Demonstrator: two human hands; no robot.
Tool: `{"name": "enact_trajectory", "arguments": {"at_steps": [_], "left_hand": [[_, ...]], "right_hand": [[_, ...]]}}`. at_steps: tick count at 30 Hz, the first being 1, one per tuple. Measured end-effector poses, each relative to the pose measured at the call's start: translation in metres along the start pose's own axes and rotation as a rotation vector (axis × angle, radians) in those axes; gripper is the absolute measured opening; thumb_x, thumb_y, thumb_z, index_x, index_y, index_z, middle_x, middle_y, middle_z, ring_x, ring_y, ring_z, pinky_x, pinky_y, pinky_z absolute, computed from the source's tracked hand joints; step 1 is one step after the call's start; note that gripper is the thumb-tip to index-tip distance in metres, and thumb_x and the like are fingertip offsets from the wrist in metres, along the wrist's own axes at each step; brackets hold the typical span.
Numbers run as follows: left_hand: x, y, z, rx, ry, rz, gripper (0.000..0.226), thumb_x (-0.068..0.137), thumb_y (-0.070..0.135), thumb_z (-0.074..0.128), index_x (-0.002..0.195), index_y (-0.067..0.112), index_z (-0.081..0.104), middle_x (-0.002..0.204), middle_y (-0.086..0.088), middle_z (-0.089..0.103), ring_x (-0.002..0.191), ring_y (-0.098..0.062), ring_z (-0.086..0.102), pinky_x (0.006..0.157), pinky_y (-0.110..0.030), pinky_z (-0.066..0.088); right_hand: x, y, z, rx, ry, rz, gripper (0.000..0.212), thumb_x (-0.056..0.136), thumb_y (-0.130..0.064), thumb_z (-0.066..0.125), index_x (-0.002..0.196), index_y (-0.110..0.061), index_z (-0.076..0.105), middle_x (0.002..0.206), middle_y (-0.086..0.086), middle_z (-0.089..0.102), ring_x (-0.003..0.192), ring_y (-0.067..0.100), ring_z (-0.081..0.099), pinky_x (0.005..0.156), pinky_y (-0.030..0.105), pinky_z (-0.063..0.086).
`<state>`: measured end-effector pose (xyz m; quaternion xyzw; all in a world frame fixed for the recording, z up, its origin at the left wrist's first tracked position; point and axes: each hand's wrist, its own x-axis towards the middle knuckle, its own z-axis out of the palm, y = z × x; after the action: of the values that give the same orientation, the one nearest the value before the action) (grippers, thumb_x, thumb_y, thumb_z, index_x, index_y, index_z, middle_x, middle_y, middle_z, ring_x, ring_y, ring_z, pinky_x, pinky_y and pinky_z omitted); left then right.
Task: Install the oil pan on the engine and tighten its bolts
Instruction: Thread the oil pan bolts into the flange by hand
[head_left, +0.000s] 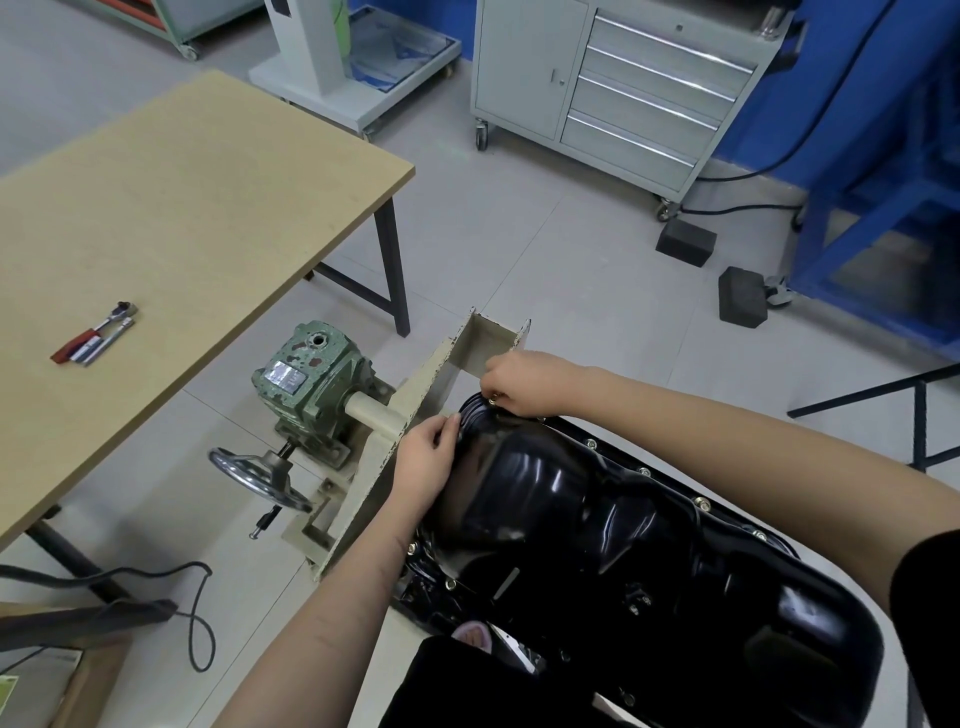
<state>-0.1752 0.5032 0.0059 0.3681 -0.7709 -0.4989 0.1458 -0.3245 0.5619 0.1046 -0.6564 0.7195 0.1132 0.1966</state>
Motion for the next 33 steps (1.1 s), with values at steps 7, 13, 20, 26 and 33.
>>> {"name": "enact_trajectory", "arguments": {"at_steps": [7, 13, 20, 26, 33], "left_hand": [[0.0002, -0.0002, -0.0003, 0.007, -0.010, 0.004, 0.044, 0.095, 0.022, 0.047, 0.053, 0.018, 0.034, 0.048, 0.006, 0.032, 0.049, -0.008, 0.031, 0.047, -0.016, 0.028], [-0.0001, -0.0006, -0.0004, -0.003, -0.013, -0.005, 0.044, 0.095, 0.023, 0.048, 0.053, 0.019, 0.035, 0.048, 0.007, 0.032, 0.048, -0.008, 0.030, 0.047, -0.016, 0.029], [0.0001, 0.0011, -0.0003, 0.000, -0.011, -0.007, 0.044, 0.095, 0.023, 0.048, 0.053, 0.019, 0.033, 0.048, 0.006, 0.031, 0.048, -0.008, 0.030, 0.047, -0.017, 0.029], [-0.0003, 0.0012, -0.0005, 0.002, -0.008, -0.002, 0.045, 0.095, 0.023, 0.048, 0.052, 0.020, 0.033, 0.048, 0.006, 0.031, 0.048, -0.009, 0.030, 0.047, -0.016, 0.028], [-0.0004, 0.0000, -0.0002, -0.004, -0.007, -0.006, 0.045, 0.095, 0.023, 0.047, 0.053, 0.019, 0.033, 0.047, 0.006, 0.031, 0.048, -0.009, 0.031, 0.048, -0.017, 0.028]], "right_hand": [[0.0039, -0.0017, -0.0002, -0.191, -0.016, -0.100, 0.025, 0.094, -0.008, 0.039, 0.111, -0.007, 0.057, 0.111, 0.010, 0.056, 0.106, 0.026, 0.052, 0.074, 0.033, 0.039], [0.0046, -0.0035, -0.0030, -0.274, -0.029, -0.127, 0.022, 0.093, -0.006, 0.039, 0.108, -0.004, 0.055, 0.111, 0.011, 0.055, 0.105, 0.026, 0.052, 0.071, 0.033, 0.039], [0.0015, -0.0042, -0.0032, -0.348, -0.010, -0.178, 0.025, 0.094, -0.003, 0.034, 0.114, -0.004, 0.050, 0.115, 0.013, 0.052, 0.108, 0.026, 0.049, 0.080, 0.037, 0.043], [-0.0005, 0.0017, -0.0008, -0.260, 0.002, -0.150, 0.023, 0.092, -0.001, 0.039, 0.112, -0.003, 0.049, 0.114, 0.011, 0.050, 0.107, 0.025, 0.047, 0.077, 0.034, 0.040], [0.0019, 0.0015, 0.0013, -0.239, -0.016, -0.128, 0.020, 0.093, -0.004, 0.038, 0.110, -0.002, 0.050, 0.113, 0.012, 0.051, 0.106, 0.027, 0.049, 0.083, 0.037, 0.042]]}}
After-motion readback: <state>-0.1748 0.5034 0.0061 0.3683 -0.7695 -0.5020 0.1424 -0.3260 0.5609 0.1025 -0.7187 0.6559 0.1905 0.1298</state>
